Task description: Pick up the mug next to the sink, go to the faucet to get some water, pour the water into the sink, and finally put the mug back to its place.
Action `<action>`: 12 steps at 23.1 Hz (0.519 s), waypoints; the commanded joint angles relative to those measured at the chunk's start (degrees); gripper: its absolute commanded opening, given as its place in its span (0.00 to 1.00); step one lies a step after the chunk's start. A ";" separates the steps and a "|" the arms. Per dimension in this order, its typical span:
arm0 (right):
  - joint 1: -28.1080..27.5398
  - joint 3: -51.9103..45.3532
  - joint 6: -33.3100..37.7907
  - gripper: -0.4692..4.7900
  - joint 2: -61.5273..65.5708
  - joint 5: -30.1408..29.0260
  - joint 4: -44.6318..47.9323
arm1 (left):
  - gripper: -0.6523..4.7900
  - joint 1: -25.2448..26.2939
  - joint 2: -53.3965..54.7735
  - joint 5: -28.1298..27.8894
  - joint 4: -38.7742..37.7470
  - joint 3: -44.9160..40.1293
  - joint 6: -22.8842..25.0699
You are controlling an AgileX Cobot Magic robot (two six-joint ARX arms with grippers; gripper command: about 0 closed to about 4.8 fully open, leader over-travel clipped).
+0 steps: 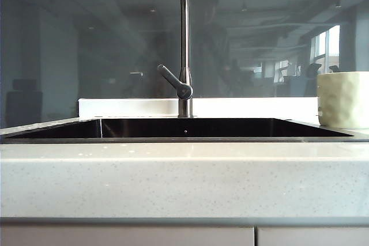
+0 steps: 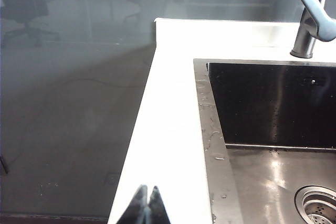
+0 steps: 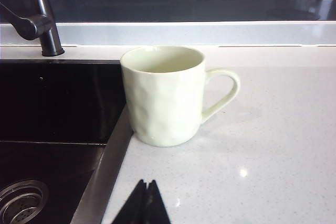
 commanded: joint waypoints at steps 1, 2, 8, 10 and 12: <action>-0.04 -0.20 0.00 0.08 -0.09 -0.07 0.98 | 0.11 -0.15 0.02 0.20 0.70 0.15 0.37; -0.04 -0.20 -0.02 0.08 -0.09 -0.07 1.01 | 0.11 -0.15 0.02 0.20 0.72 0.15 0.39; -0.04 -0.20 0.42 0.08 -0.09 -0.04 3.48 | 0.11 -0.15 0.02 0.20 0.76 0.15 0.37; -0.11 -0.20 1.16 0.08 -0.07 0.63 9.20 | 0.11 -0.15 0.02 0.20 0.83 0.15 0.37; -0.07 0.11 1.55 0.08 0.04 4.00 13.05 | 0.11 -0.15 0.02 0.22 1.22 0.15 0.37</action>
